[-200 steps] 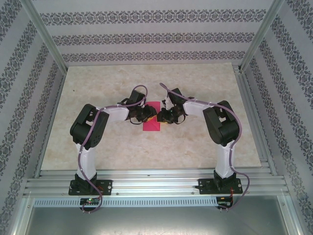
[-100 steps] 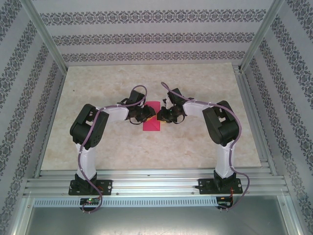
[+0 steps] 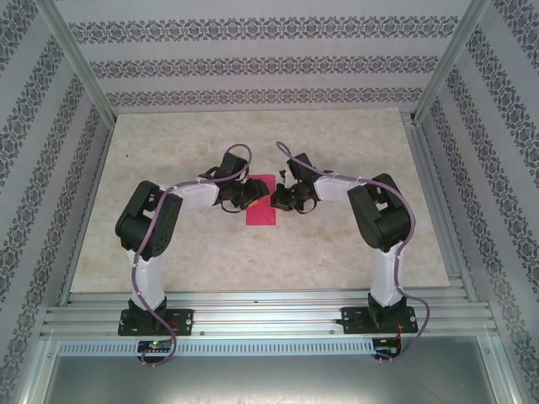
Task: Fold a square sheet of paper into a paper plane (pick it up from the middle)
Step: Turn over the paper at the center of the table.
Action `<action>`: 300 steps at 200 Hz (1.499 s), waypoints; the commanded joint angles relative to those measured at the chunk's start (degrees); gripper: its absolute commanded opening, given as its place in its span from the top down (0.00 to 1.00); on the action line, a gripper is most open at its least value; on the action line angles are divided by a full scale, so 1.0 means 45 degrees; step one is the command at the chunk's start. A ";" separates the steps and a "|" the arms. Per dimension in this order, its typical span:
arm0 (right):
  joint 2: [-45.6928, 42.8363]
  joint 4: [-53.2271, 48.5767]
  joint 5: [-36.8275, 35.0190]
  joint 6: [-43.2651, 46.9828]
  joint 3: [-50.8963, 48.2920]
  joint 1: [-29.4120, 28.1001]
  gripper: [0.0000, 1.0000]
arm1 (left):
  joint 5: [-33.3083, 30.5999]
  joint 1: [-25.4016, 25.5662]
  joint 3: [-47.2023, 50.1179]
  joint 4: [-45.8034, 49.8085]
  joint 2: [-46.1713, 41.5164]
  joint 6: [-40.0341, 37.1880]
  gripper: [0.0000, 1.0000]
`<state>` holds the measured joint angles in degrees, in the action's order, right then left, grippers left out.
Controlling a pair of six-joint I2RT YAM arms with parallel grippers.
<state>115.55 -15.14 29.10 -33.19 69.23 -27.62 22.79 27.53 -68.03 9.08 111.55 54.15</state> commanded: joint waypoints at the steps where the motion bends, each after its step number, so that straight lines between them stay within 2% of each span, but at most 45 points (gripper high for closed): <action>1: -0.0833 0.1258 0.0657 -0.0389 -0.0648 0.0254 0.98 | -0.0677 -0.0288 0.0001 0.0841 -0.1326 -0.0748 0.43; 37: -0.1185 0.4411 0.2387 -0.2027 -0.2172 0.1009 0.96 | -0.0726 -0.0750 0.1123 0.0400 -0.1822 -0.0723 0.34; 67: -0.1159 0.5118 0.2748 -0.2257 -0.2797 0.1402 0.96 | -0.0249 -0.0813 0.0947 0.0142 -0.1240 -0.0559 0.31; 113: -0.1133 0.5238 0.3041 -0.2178 -0.3105 0.1741 0.95 | -0.0476 -0.0880 0.0737 0.0329 -0.1064 -0.0570 0.29; 127: -0.1406 0.5046 0.3006 -0.2120 -0.3099 0.1769 0.93 | -0.0789 -0.0929 0.1072 0.0152 -0.1248 -0.0431 0.28; 149: -0.1780 0.4448 0.3126 -0.1624 -0.2937 0.1735 0.92 | -0.0040 -0.1057 0.1408 -0.0730 -0.1323 0.0044 0.27; 184: -0.2599 0.4008 0.3186 -0.1345 -0.2602 0.1721 0.94 | -0.0003 -0.1097 0.1613 -0.1415 -0.2162 0.0212 0.26; 229: -0.3657 0.1380 0.2221 0.0031 -0.1756 0.1801 0.94 | 0.0313 -0.1099 0.1449 -0.1880 -0.2733 0.0249 0.20; 270: -0.3488 -0.0334 0.1879 0.1176 -0.1370 0.1428 0.93 | 0.1291 -0.0881 0.1182 -0.1981 -0.2206 0.0681 0.25; 300: -0.3402 0.0094 0.1899 0.0970 -0.1600 0.1220 0.94 | 0.2107 -0.0681 0.2090 -0.5297 -0.1342 0.2779 0.36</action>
<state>99.83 -13.69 38.46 -30.74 62.13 -21.04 28.12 23.42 -60.88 -1.93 102.04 58.43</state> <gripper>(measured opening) 0.067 0.666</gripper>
